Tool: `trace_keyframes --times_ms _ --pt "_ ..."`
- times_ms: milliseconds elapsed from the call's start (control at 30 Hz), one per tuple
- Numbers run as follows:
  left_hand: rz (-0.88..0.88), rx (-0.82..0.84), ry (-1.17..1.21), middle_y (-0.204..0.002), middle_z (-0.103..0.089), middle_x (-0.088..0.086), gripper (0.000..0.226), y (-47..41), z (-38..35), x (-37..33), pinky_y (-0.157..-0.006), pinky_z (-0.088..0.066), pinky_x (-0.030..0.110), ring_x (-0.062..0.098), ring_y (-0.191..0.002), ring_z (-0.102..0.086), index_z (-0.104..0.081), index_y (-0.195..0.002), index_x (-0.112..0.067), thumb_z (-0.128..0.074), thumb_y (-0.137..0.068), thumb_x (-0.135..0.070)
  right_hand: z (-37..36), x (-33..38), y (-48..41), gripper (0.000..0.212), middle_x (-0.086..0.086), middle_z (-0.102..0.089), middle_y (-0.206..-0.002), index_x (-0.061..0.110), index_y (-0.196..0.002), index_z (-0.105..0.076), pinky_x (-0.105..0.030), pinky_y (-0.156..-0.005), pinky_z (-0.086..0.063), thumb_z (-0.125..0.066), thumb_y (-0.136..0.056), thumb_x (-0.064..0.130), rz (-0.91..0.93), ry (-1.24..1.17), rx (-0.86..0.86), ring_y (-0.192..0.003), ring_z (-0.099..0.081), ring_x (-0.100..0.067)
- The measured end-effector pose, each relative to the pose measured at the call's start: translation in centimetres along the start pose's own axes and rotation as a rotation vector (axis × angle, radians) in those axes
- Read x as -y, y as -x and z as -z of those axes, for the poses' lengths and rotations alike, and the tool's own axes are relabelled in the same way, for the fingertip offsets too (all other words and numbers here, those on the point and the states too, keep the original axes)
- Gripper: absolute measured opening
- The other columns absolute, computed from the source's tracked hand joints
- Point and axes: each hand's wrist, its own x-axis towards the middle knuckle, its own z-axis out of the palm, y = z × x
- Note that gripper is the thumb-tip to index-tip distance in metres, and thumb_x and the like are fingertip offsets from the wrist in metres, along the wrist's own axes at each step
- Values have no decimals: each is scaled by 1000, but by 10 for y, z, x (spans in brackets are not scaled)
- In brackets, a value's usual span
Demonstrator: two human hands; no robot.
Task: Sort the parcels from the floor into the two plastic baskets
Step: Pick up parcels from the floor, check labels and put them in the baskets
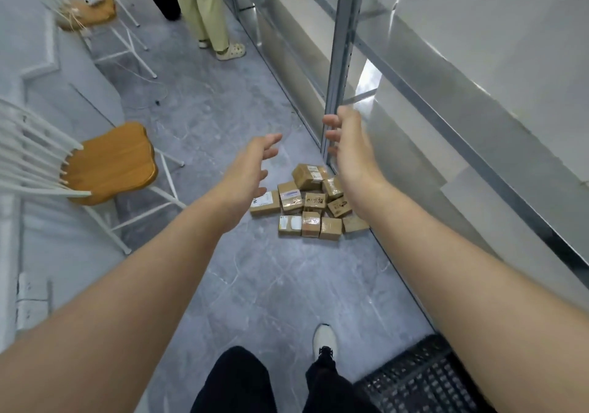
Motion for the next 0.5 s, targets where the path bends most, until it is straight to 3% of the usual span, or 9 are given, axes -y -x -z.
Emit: trace_keyframes --times_ms 100,233,400,500 --pt "38 17 -6 -149 -49 -12 51 -40 10 1 -118 -33 54 27 -142 -41 -52 -144 -44 -36 -99 -60 -13 -6 -37 47 2 -60 -145 32 -133 -67 -26 -83 -43 -34 -109 56 -53 3 8 -135 -54 -18" --pt "93 37 -10 -147 -51 -13 68 -93 31 7 -116 -35 53 25 -137 -43 -53 -143 -44 -41 -80 -68 -49 -16 -83 57 3 -64 -142 38 -121 -70 -48 -114 -44 -34 -88 69 -97 32 -13 -133 -57 -20" --pt "159 83 4 -144 -53 -14 71 -176 69 26 -115 -37 50 21 -135 -46 -54 -142 -43 -42 -77 -69 -110 -36 -149 63 5 -64 -140 36 -127 -70 -47 -111 -43 -33 -88 67 -169 59 -51 -132 -57 -19" --pt "222 128 24 -143 -54 -14 71 -223 91 44 -114 -37 47 21 -134 -46 -55 -141 -41 -42 -76 -66 -143 -58 -180 64 5 -65 -137 36 -128 -70 -52 -117 -44 -35 -85 69 -243 48 -97 -129 -61 -18"
